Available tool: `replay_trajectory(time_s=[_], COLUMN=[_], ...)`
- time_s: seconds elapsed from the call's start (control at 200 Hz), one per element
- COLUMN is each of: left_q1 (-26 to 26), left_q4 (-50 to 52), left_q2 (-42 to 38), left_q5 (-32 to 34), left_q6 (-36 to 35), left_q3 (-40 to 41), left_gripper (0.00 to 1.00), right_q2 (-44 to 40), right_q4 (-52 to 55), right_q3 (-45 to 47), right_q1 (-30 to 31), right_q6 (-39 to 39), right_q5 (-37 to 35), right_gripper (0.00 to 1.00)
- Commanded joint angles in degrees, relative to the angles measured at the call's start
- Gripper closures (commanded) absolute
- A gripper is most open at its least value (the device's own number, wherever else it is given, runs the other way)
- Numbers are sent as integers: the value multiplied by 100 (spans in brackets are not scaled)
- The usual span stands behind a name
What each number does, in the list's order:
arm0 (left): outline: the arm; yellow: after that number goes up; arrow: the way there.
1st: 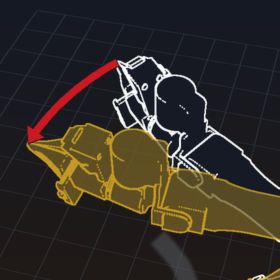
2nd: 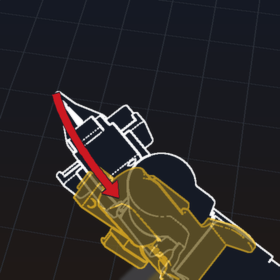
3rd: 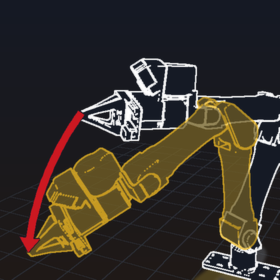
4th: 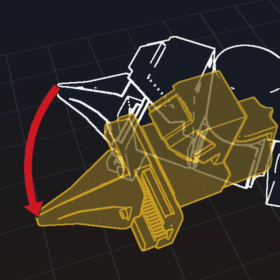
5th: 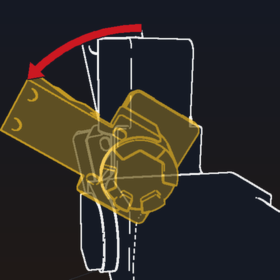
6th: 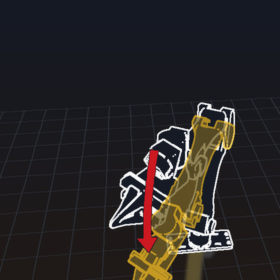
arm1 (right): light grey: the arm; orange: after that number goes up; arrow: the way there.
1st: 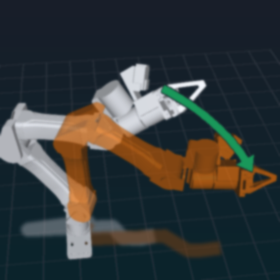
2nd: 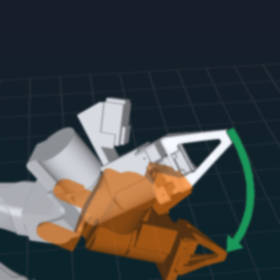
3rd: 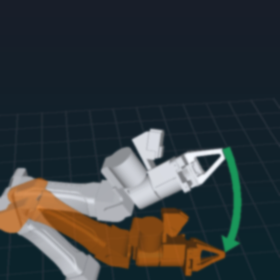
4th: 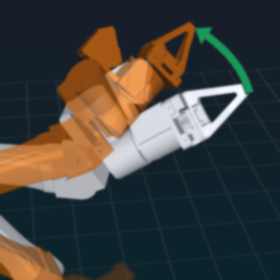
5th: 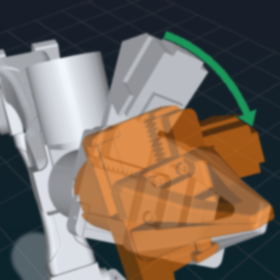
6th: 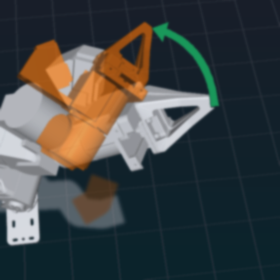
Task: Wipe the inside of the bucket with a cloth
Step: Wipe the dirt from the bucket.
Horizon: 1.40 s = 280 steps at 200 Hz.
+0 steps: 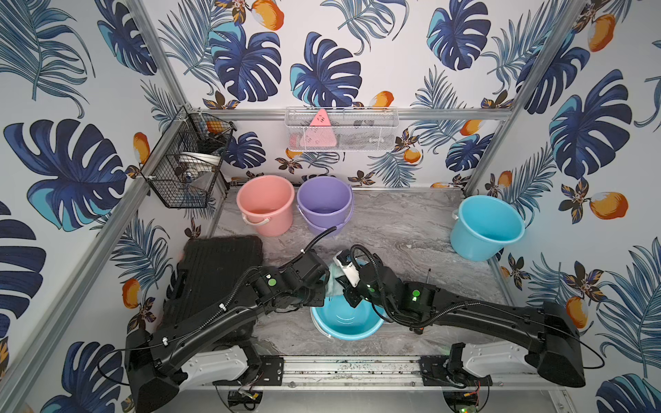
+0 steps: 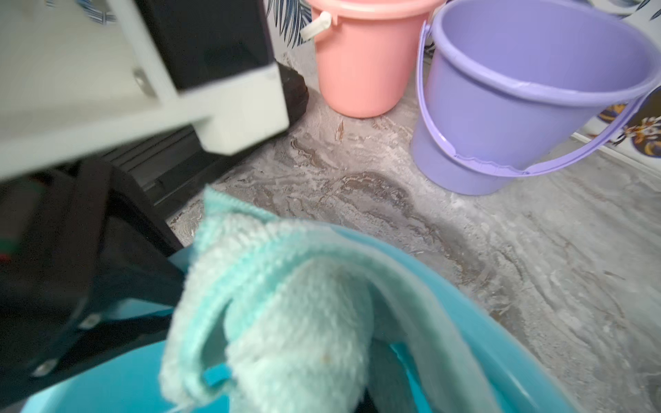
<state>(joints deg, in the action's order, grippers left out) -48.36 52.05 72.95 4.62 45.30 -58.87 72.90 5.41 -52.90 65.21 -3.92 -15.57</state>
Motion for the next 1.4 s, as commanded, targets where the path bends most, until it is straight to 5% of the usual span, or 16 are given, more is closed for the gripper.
replay_trajectory(time_s=[0.0, 0.876, 1.396], left_q1=[0, 2, 1], left_q4=[-151, -142, -104], left_q2=[32, -6, -83], left_q5=[-36, -18, 21], left_q6=[-21, 5, -3], left_q3=[-45, 3, -10], left_gripper=[100, 100, 100], right_q2=[-198, 911, 2442], right_q4=[154, 148, 485], right_q3=[-163, 451, 78], right_q1=[1, 73, 4], right_q6=[221, 507, 65], right_q5=[-340, -466, 567], right_gripper=[100, 100, 100])
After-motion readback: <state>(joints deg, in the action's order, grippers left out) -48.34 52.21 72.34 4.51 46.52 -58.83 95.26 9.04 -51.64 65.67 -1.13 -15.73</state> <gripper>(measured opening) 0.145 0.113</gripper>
